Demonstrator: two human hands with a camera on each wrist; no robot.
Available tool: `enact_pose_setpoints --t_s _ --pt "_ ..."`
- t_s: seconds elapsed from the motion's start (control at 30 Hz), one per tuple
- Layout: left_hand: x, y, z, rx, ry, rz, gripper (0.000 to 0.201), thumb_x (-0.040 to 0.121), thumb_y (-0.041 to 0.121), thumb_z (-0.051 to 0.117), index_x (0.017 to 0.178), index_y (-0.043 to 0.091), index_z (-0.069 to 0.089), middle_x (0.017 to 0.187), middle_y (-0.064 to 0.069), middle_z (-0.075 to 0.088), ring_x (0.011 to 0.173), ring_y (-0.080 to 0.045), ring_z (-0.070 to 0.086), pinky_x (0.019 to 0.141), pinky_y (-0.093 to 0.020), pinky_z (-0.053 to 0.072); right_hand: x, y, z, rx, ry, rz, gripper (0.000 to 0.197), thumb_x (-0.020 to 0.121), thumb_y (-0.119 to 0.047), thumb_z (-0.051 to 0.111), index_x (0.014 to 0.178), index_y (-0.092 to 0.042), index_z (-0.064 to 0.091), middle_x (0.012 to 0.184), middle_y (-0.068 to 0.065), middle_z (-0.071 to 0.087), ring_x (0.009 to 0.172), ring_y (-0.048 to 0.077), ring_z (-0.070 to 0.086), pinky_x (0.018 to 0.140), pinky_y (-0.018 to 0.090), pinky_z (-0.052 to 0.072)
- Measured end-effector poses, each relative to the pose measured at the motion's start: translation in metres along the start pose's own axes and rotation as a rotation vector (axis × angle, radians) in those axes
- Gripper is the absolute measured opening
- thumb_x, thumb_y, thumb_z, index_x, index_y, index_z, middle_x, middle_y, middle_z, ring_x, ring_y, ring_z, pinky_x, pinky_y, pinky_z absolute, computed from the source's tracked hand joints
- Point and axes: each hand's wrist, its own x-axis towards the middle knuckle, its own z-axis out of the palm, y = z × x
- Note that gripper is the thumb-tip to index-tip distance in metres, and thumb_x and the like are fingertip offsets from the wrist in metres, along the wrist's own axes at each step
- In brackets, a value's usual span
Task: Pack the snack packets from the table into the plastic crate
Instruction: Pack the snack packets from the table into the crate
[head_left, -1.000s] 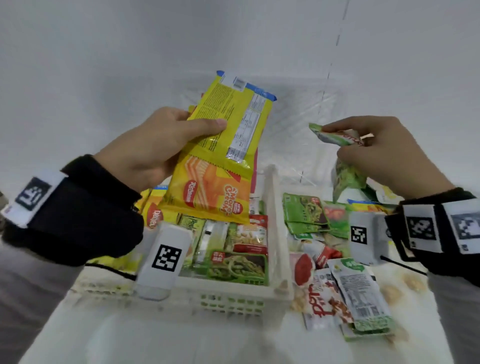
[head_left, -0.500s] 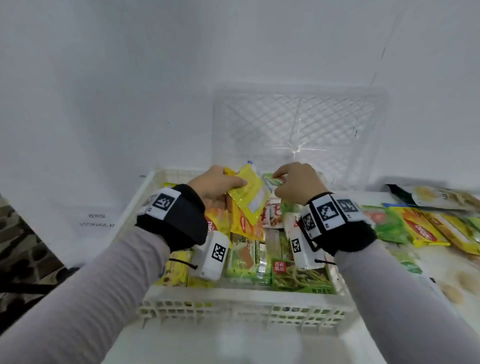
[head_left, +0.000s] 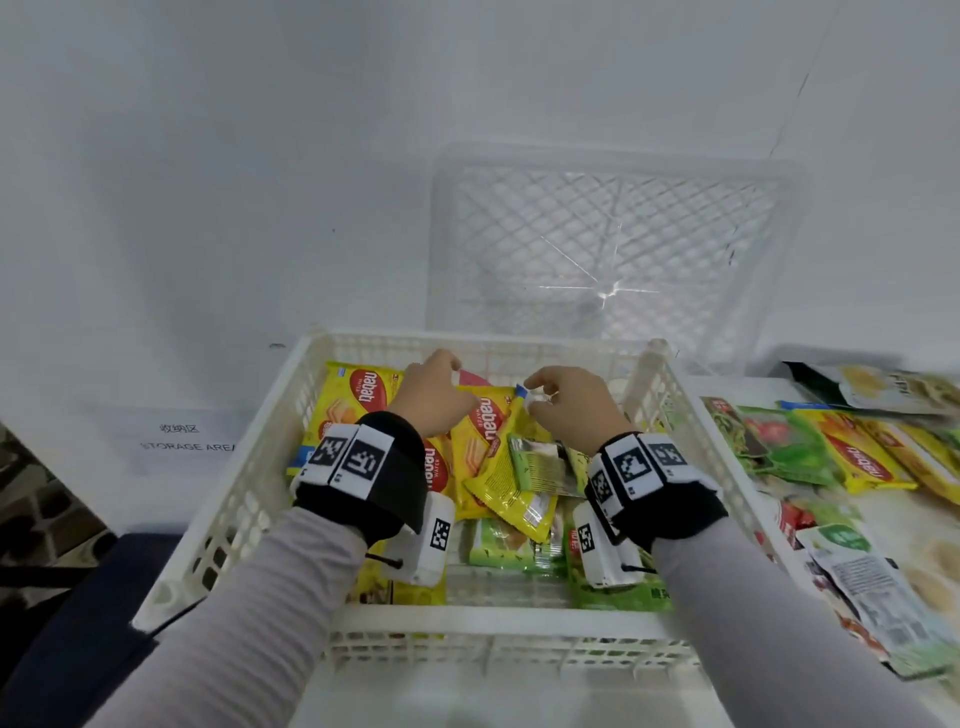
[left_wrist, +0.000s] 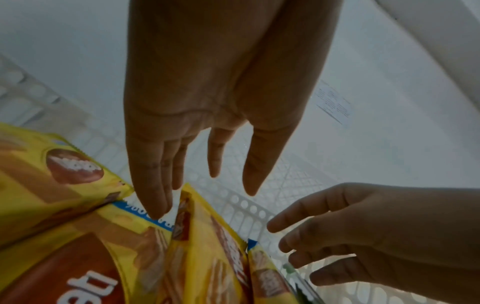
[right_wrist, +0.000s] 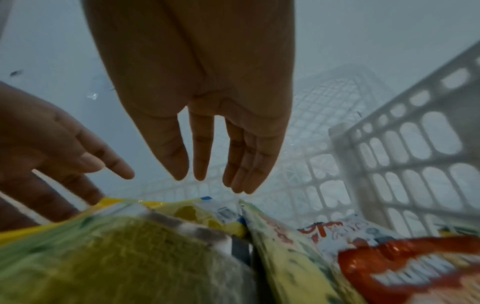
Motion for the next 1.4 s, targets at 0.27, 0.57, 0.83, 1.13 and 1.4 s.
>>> enact_pose_setpoints --t_s 0.27,0.57,0.83,1.13,1.4 --pt "-0.001 -0.002 0.006 -0.049 -0.063 -0.132 0.077 0.085 0.014 0.065 0.142 0.002 0.015 0.089 -0.006 0.047 0.091 -0.027 0.057 0.068 -0.034 0.054 0.015 -0.002 0.014 -0.203 -0.246 0.055 0.088 0.073 -0.064 0.064 0.143 -0.021 0.031 0.134 0.010 0.047 0.122 0.029 0.045 0.100 0.040 0.041" --pt "0.000 -0.003 0.006 -0.242 -0.039 -0.072 0.028 0.079 0.006 0.066 0.101 -0.007 0.054 0.101 -0.027 0.063 0.090 -0.039 0.065 0.077 -0.055 0.055 0.020 0.019 -0.003 -0.082 -0.234 0.076 0.071 0.062 -0.059 0.076 0.118 -0.021 0.052 0.096 -0.003 0.055 0.100 0.017 0.053 0.079 0.029 0.047" --pt "0.004 -0.028 -0.042 -0.253 0.590 0.060 0.028 0.089 0.008 0.059 0.108 0.016 0.039 0.074 0.005 0.053 0.067 -0.013 0.053 0.058 -0.011 0.040 0.025 0.030 -0.008 -0.113 -0.140 0.058 0.057 0.065 -0.064 0.070 0.095 -0.018 0.055 0.079 -0.006 0.053 0.077 0.012 0.054 0.065 0.026 0.044" --pt "0.016 -0.053 -0.058 -0.004 0.625 -0.153 0.029 0.089 -0.007 0.040 0.113 0.000 0.055 0.120 -0.021 0.055 0.107 -0.031 0.052 0.080 -0.027 0.037 0.028 0.044 -0.022 -0.033 0.062 0.145 0.058 0.067 -0.064 0.069 0.095 -0.016 0.051 0.087 -0.002 0.054 0.087 0.019 0.054 0.072 0.032 0.045" --pt "0.009 -0.048 -0.049 0.238 0.360 -0.015 0.051 0.079 0.009 0.067 0.127 0.012 0.053 0.131 -0.010 0.046 0.115 -0.028 0.050 0.098 -0.038 0.044 0.021 0.034 -0.043 0.161 0.371 0.104 0.050 0.077 -0.060 0.063 0.083 -0.011 0.061 0.071 0.006 0.063 0.069 0.023 0.060 0.070 0.036 0.050"
